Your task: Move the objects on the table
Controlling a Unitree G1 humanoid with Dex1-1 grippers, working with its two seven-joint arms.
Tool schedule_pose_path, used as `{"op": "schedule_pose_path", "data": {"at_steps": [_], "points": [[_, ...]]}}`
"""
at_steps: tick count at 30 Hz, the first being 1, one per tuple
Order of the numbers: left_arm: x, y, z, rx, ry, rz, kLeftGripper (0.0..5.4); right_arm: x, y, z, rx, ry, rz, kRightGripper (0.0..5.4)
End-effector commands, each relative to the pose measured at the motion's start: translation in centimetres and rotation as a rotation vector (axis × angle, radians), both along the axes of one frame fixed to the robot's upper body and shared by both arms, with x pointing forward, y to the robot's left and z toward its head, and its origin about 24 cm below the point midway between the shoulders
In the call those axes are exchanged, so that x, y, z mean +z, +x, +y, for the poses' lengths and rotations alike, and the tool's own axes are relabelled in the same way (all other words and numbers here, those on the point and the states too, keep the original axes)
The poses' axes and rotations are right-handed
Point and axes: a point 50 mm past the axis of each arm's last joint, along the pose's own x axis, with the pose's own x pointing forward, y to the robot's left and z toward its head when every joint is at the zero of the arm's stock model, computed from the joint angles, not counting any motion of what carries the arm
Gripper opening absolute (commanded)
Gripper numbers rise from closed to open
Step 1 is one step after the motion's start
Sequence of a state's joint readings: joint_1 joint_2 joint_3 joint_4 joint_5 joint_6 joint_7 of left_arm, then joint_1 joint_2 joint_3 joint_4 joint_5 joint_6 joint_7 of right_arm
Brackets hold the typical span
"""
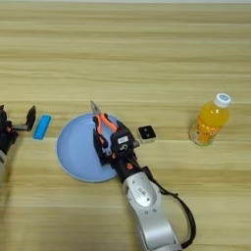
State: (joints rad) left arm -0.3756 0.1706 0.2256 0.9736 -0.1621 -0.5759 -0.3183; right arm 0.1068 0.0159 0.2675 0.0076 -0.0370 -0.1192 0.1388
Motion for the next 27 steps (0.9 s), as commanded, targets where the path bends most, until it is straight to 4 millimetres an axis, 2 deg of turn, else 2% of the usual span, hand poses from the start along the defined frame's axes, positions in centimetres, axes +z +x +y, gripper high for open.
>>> {"op": "schedule_pose_path", "data": {"at_steps": [1, 22, 23, 27], "points": [[0.2, 0.1, 0.0, -0.003, 0.008, -0.011, 5.40, 0.1, 0.4, 0.9, 0.024, 0.012, -0.010, 3.41], [0.2, 0.0, 0.2, 0.004, 0.009, -0.015, 5.40, -1.4, 0.8, 2.1, 0.077, 0.010, 0.050, 3.41], [0.2, 0.0, 0.2, 0.005, 0.009, -0.015, 5.40, -1.4, 0.8, 2.1, 0.077, 0.009, 0.050, 3.70], [0.2, 0.0, 0.1, 0.004, 0.008, -0.014, 5.40, -1.4, 0.8, 2.1, 0.076, 0.007, 0.047, 4.06]]}}
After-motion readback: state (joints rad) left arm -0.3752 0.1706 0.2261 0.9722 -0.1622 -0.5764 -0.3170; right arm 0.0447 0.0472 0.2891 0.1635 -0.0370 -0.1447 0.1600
